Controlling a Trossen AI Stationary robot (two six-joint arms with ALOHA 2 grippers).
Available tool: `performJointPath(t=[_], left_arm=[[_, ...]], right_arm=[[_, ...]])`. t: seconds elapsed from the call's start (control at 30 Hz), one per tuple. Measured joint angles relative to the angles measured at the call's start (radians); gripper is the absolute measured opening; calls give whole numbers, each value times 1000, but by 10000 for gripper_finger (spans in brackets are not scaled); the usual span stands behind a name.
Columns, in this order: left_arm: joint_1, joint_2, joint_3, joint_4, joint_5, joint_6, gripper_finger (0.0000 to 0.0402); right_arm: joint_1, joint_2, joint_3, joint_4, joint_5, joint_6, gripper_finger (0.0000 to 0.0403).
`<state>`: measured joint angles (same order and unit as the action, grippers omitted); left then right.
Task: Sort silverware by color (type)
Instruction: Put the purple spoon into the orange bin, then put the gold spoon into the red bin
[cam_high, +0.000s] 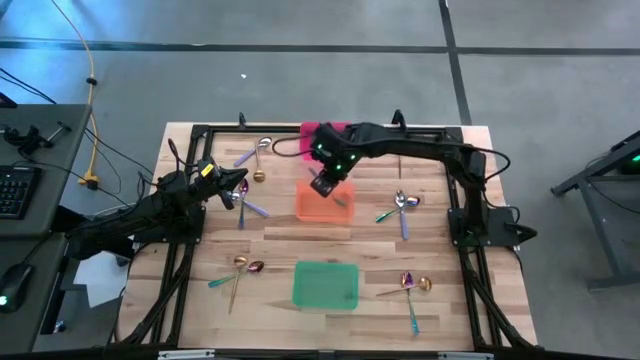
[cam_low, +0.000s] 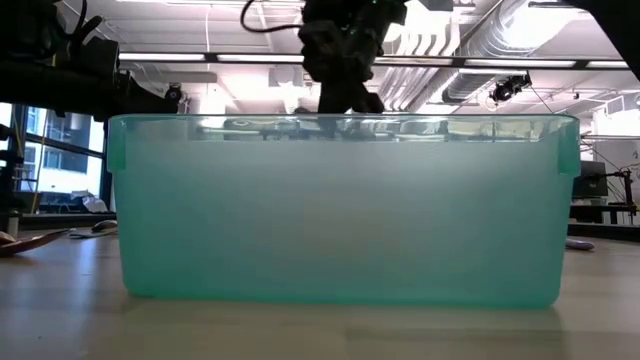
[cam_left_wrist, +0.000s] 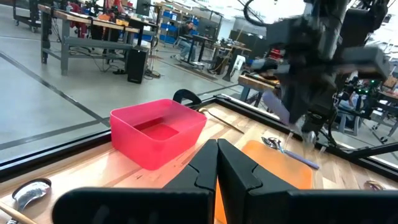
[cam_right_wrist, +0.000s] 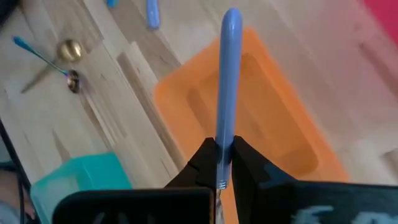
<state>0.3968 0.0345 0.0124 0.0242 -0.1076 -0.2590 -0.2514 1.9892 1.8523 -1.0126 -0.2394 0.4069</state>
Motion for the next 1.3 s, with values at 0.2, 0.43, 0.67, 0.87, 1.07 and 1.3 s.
performJointPath(t=[0.2, 0.43, 0.67, 0.87, 1.07, 1.3], left_arm=[[0, 0, 0, 0, 0, 0, 1], [0, 0, 0, 0, 0, 0, 1], [0, 0, 0, 0, 0, 0, 1], [0, 0, 0, 0, 0, 0, 1], [0, 0, 0, 0, 0, 0, 1], [0, 0, 0, 0, 0, 0, 1]], right_arm=[[4, 85, -1, 18, -1, -29, 1], [-5, 157, -2, 32, 5, -105, 0], [-17, 211, -2, 47, 11, -224, 10], [-19, 216, -2, 58, 13, -279, 66], [-6, 184, 19, 57, 55, -371, 113], [46, 71, -63, 280, 153, -583, 25]])
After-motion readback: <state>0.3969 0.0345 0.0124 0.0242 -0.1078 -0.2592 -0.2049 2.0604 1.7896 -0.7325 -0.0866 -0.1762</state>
